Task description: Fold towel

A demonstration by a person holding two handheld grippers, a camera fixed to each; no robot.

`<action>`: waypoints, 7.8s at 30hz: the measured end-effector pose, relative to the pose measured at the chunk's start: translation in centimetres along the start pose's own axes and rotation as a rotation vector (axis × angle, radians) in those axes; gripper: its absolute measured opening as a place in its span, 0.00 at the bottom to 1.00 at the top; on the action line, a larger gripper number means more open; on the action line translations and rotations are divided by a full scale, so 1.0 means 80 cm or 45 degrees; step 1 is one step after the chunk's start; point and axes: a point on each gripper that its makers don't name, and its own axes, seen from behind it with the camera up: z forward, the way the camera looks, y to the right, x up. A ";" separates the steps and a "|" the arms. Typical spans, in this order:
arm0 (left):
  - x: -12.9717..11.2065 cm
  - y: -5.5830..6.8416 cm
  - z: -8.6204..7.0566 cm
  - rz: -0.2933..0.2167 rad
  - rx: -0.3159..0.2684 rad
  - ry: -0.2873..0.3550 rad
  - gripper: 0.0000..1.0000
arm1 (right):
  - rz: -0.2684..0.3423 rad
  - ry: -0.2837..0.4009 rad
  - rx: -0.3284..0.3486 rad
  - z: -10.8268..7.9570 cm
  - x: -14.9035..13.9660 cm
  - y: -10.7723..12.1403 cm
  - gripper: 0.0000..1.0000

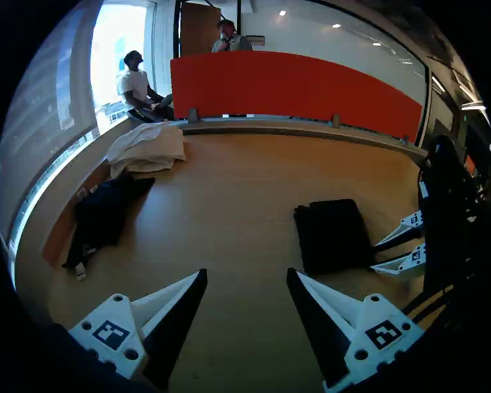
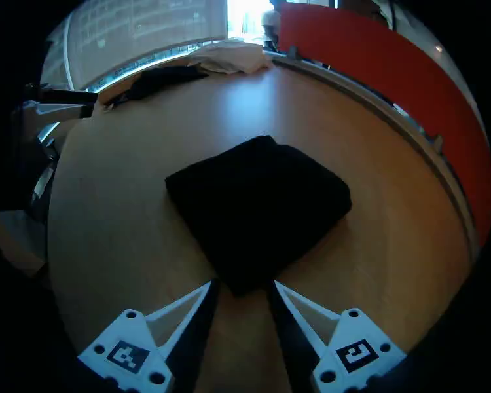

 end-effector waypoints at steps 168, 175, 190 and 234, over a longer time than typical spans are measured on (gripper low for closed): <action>0.051 0.086 0.029 0.167 -0.128 -0.003 0.90 | 0.374 0.195 -0.688 -0.421 -0.132 0.363 0.06; 0.051 0.087 0.028 0.168 -0.137 -0.004 0.90 | 0.402 0.169 -0.700 -0.420 -0.157 0.344 0.06; 0.049 0.081 0.022 0.168 -0.143 0.003 0.90 | 0.418 0.160 -0.702 -0.417 -0.165 0.317 0.06; 0.045 0.058 0.003 0.216 -0.107 0.002 0.90 | 0.734 -0.158 -0.794 -0.352 -0.371 0.326 0.06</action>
